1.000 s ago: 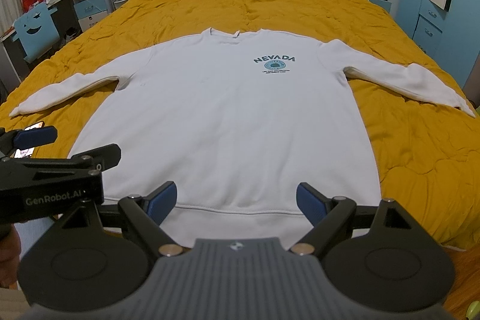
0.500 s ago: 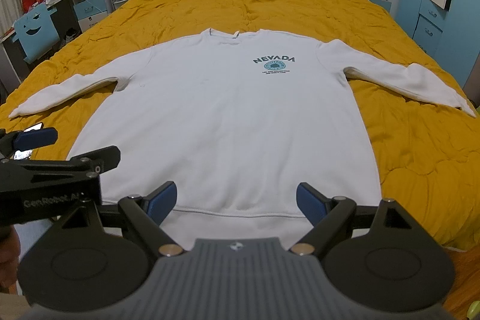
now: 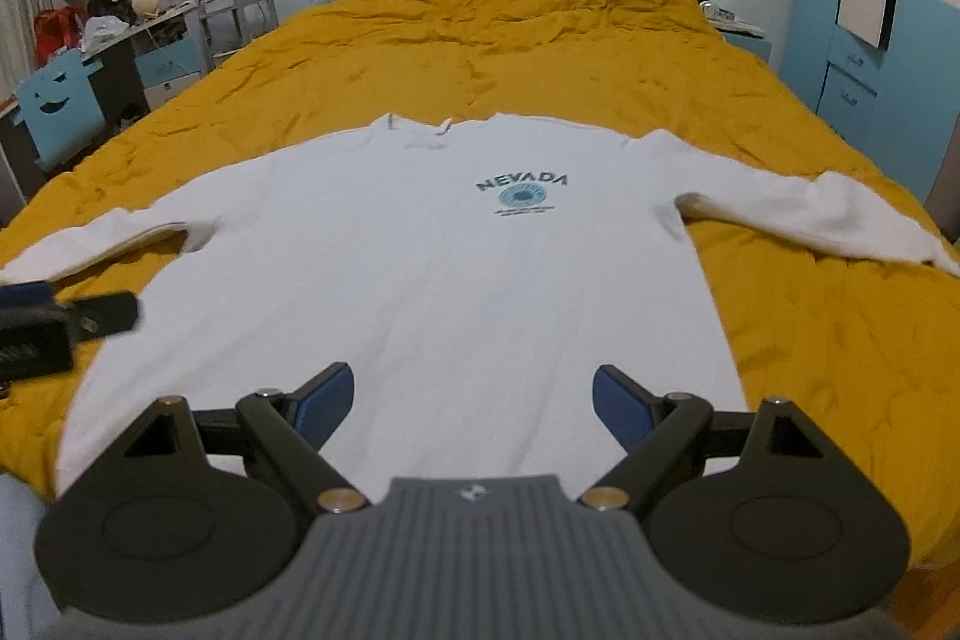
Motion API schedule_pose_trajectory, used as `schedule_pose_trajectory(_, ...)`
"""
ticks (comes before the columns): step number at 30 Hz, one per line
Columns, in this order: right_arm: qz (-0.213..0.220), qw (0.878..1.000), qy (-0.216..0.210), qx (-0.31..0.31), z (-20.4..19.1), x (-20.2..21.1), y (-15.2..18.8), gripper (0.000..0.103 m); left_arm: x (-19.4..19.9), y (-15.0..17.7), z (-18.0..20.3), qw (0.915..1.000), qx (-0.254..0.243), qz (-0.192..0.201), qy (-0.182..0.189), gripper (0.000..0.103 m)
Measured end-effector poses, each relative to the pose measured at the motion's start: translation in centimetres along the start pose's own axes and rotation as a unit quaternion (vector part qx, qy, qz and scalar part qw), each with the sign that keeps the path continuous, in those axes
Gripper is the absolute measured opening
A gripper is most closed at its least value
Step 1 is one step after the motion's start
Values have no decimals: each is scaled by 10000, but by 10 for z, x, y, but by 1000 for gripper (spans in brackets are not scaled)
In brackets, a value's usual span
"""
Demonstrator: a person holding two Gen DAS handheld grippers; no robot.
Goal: Fold small clothes
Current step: 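Grasp the sweatshirt sleeve cuff with the left gripper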
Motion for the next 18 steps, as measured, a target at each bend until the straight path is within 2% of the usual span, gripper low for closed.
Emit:
schedule_pose_trajectory(3, 59, 9999, -65, -82, 7, -18, -10, 83, -19, -6, -19, 9996, 256, -30, -139, 103)
schedule_pose_trajectory(6, 136, 9997, -162, -103, 11, -38, -23, 83, -40, -13, -49, 9974, 568, -31, -437, 103)
schedule_pose_trajectory(13, 76, 9995, 143, -272, 22, -89, -48, 83, -66, -33, -131, 9880, 1245, 25, -919, 103)
schedule_pose_trajectory(16, -5, 9987, 306, -398, 30, -111, -53, 83, -74, -41, -178, 9806, 1619, 38, -1101, 103)
schedule_pose_trajectory(18, -32, 9982, 381, -453, 33, -123, -54, 83, -74, -43, -215, 9706, 2052, 110, -1255, 103)
Point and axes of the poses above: each gripper's, at about its wrist camera, not at the fingertips, and x roughly against the way its jaws point, z to its right, y to its underside, the point moved 6 cm from there along -x, roughly the way its jaws point, and after that the axes turned 1 degree about z, right-handed, at the moved point
